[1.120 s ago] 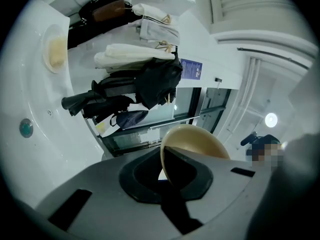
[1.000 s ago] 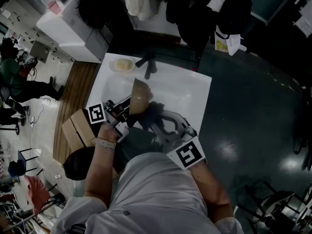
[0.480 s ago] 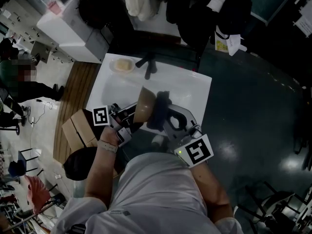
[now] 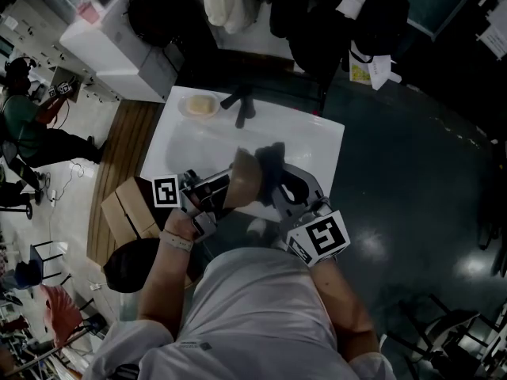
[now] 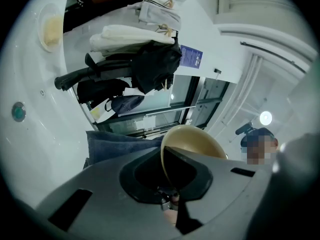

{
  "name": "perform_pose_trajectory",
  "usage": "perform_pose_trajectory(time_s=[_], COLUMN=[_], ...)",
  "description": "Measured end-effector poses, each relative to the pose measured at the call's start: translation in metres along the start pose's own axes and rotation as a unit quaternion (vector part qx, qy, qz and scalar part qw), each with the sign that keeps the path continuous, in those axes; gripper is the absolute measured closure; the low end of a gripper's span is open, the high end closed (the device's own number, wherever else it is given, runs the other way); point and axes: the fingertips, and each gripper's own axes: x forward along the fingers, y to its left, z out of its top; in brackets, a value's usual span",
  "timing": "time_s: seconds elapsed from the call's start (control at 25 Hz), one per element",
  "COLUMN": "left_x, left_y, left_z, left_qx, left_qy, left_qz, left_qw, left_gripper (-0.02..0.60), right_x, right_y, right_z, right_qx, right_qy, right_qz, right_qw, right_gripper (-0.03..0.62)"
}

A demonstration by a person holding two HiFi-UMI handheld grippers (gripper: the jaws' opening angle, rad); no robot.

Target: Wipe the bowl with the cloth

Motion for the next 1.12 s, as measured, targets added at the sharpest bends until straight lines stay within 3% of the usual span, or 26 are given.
perform_pose_trajectory(time_s=[0.4,0.72,0.92,1.12], left_x=[-0.008,-0.019,-0.021,-0.017], left_y=[0.003,0.014,0.021,0.024], left_z=[0.015,0.025,0.023,0.016], left_qx=[-0.002,-0.013,-0.013,-0.013], left_qy=[-0.047,-0.085,-0.082,-0.068], left_qz=[0.011,0.032,0.047,0.054], left_qw=[0.9988,0.9958,0.9954,0.9961], left_gripper=[0.560,0.558,0.558,0.558], right_x=[0.007,0.008,0.006,0.001], right_y=[0.022,0.045,0.048,0.036], right_z=[-0.018,-0.009,0.001,0.009], right_qx=[-0.010,-0.025,-0.012,-0.033], right_qy=[0.042,0.027,0.010,-0.014], right_qz=[0.038,0.071,0.069,0.052], right_qw=[0.998,0.997,0.998,0.998], right_gripper=[0.549,0.551,0.551,0.551])
